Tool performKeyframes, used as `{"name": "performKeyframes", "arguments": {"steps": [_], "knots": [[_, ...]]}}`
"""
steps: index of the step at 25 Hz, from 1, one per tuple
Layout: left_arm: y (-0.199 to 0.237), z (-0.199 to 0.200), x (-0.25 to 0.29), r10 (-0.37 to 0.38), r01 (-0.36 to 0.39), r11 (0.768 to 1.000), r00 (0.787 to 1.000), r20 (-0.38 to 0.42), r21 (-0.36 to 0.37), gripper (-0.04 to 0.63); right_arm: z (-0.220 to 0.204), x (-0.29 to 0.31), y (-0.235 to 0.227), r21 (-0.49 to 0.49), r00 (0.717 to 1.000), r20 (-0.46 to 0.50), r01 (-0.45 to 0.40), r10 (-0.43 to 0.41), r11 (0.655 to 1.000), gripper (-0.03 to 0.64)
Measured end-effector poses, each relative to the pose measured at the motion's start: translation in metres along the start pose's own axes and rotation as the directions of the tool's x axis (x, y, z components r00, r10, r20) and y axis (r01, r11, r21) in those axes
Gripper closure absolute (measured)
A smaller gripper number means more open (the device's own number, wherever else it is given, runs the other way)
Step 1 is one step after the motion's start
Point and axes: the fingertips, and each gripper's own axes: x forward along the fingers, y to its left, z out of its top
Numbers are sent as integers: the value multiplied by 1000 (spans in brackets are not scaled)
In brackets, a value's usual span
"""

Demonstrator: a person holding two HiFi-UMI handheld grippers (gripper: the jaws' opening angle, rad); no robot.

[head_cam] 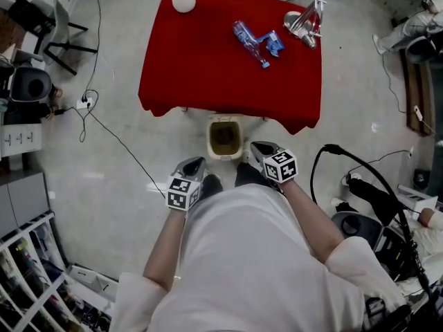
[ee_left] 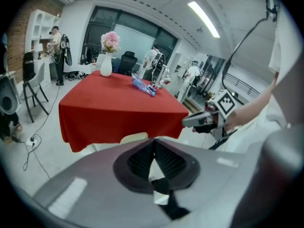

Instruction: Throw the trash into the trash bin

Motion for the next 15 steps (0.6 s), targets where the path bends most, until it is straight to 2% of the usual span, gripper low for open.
{"name": "performKeyframes", "arguments": {"steps": [6,15], "knots": [[-7,14,6,2,-2,1000,1000,28,0,591,23,-4,-21,-11,1000,18,21,-21,1000,615],[-9,37,29,40,-38,999,998,46,-34,591,91,0,-89,-69,998,46,54,-51,996,607]]}}
